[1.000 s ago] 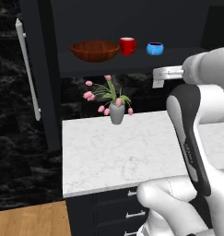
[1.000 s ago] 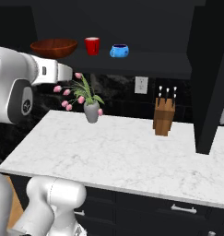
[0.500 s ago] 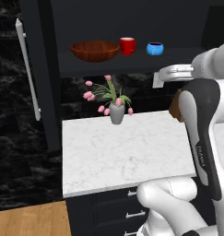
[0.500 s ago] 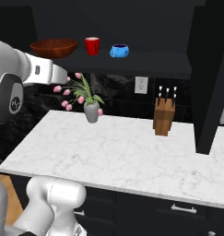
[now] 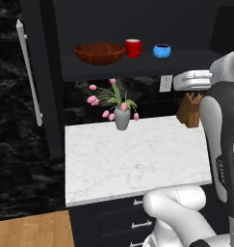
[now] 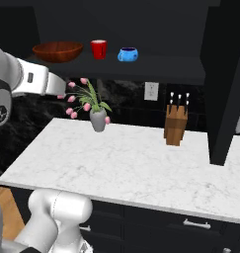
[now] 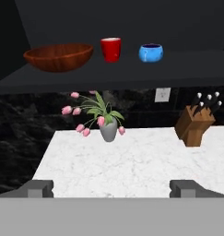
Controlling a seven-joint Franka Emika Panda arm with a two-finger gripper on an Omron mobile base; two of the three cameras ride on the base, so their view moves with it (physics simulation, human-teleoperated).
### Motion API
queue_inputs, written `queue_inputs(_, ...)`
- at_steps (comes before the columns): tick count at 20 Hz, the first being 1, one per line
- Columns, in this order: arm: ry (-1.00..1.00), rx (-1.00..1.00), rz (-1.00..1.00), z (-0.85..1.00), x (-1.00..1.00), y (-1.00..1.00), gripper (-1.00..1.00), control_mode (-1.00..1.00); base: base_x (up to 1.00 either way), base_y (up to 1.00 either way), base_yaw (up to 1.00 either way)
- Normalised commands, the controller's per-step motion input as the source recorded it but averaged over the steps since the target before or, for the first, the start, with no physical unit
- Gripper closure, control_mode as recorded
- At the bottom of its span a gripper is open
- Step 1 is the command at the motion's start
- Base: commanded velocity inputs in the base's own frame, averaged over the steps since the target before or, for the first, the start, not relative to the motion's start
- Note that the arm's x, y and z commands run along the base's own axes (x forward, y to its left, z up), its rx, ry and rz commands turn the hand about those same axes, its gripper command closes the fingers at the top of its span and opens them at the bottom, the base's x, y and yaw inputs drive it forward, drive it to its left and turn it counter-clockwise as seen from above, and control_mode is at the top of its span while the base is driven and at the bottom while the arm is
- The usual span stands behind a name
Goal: Gather all objects into one cabinet and sort the glasses and bowls to opposite sides.
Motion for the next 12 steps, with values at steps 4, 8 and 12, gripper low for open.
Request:
queue_inputs(4,0.0,0.0,0.0,0.0,0.0,0.0,-1.0,1.0,0.0,0.0,0.0)
queue_inputs(8,0.0,0.0,0.0,0.0,0.0,0.0,-1.0,1.0,0.0,-0.08,-0.24)
queue_inputs(12,0.0,0.0,0.0,0.0,0.0,0.0,-1.0,1.0,0.0,-0.09,-0.57)
